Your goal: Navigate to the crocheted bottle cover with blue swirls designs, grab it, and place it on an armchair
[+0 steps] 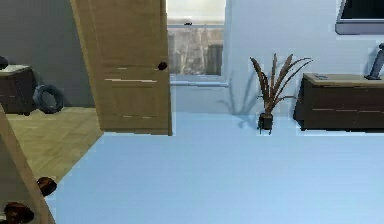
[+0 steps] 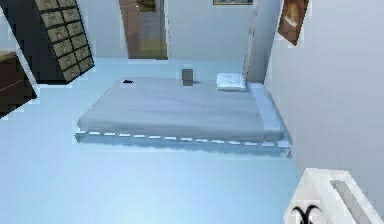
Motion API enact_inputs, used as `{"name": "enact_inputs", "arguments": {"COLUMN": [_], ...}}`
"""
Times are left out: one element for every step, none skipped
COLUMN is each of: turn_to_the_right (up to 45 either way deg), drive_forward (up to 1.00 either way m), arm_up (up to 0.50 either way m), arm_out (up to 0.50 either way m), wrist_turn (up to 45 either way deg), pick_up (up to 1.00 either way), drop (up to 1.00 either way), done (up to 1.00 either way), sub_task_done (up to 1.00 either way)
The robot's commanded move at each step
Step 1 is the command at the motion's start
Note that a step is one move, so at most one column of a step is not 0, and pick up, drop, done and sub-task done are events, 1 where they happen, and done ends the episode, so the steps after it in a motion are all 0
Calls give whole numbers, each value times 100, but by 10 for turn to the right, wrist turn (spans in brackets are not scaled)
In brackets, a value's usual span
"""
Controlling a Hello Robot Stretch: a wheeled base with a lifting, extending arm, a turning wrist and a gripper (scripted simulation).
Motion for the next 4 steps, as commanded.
{"name": "enact_inputs", "arguments": {"turn_to_the_right": [0,-180,0,-450], "drive_forward": [70,0,65,0], "arm_up": [0,0,0,0], "arm_out": [0,0,0,0], "wrist_turn": [0,0,0,0], "pick_up": [0,0,0,0], "drop": [0,0,0,0], "done": [0,0,0,0], "sub_task_done": [0,0,0,0]}}
